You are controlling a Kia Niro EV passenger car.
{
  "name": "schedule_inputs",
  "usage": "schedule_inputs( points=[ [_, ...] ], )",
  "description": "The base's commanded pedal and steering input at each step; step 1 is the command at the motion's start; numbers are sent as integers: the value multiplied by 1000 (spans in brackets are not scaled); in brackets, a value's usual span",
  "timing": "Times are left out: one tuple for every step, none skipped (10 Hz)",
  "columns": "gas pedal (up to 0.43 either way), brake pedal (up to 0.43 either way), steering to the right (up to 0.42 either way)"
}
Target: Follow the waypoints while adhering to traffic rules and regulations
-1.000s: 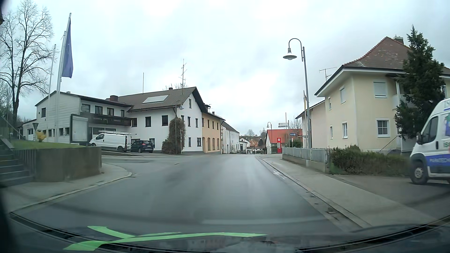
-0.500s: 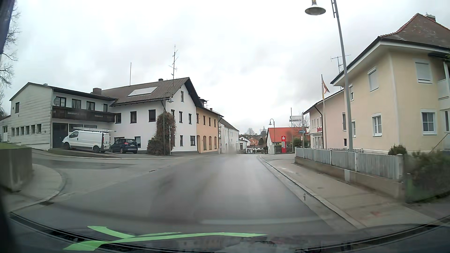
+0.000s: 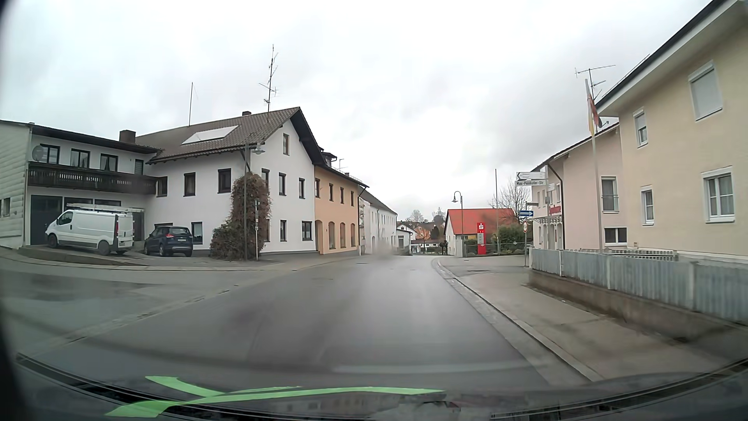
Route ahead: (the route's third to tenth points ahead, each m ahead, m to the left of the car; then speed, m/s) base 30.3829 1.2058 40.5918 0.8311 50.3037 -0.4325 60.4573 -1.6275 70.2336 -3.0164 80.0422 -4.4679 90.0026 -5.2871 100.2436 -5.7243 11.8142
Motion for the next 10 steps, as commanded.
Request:
schedule_inputs(
  points=[
    [67,0,-1],
    [79,0,-1],
    [79,0,0],
    [79,0,0],
    [79,0,0],
    [79,0,1],
    [67,0,4],
    [39,0,4],
    [8,0,5],
    [0,0,5]
  ],
)
